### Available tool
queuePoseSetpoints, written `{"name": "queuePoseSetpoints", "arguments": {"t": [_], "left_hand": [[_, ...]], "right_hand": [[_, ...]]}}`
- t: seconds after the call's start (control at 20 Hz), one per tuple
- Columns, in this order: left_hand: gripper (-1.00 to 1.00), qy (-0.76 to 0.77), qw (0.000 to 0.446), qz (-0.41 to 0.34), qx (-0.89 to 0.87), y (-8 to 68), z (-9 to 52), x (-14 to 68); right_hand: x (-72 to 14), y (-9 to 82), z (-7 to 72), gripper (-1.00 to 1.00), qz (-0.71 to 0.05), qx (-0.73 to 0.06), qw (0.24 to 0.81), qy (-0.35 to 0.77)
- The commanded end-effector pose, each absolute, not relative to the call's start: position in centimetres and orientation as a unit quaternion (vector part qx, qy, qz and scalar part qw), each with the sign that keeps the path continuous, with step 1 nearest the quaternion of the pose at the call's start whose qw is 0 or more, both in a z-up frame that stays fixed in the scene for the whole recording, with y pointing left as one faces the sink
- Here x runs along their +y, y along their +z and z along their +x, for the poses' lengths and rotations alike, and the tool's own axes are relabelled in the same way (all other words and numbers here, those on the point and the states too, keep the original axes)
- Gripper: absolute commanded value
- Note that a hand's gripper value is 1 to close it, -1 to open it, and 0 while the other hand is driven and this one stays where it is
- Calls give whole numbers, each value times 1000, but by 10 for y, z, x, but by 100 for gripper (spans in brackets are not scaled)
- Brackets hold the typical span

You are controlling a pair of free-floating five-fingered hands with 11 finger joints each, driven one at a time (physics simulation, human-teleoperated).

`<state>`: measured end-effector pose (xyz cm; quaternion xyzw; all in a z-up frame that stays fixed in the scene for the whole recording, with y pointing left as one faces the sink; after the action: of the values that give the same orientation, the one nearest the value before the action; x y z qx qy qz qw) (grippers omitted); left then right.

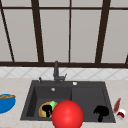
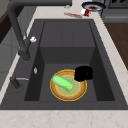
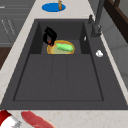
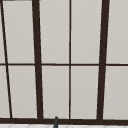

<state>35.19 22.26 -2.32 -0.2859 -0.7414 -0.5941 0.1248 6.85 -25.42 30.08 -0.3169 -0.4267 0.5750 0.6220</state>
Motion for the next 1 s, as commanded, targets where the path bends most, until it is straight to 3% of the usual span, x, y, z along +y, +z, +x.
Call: {"name": "queuePoseSetpoints", "arguments": {"t": [0.0,0.45,0.6,0.65,0.7,0.95], "left_hand": [[100,-608,128,-289,-728,-53,352,219],[100,-595,130,-289,-739,-88,394,221],[100,-581,157,-319,-732,-83,403,221],[-100,-579,162,-318,-733,-84,400,220],[-100,-564,183,-319,-739,-75,396,218],[-100,-587,158,-315,-729,-69,400,215]], "right_hand": [[-254,301,69,0,-317,-427,622,575],[-254,301,69,0,-317,-427,622,575],[-254,301,69,0,-317,-427,622,575],[-254,301,69,0,-317,-427,622,575],[-254,301,69,0,-317,-427,622,575],[-254,301,69,0,-317,-427,622,575]]}}
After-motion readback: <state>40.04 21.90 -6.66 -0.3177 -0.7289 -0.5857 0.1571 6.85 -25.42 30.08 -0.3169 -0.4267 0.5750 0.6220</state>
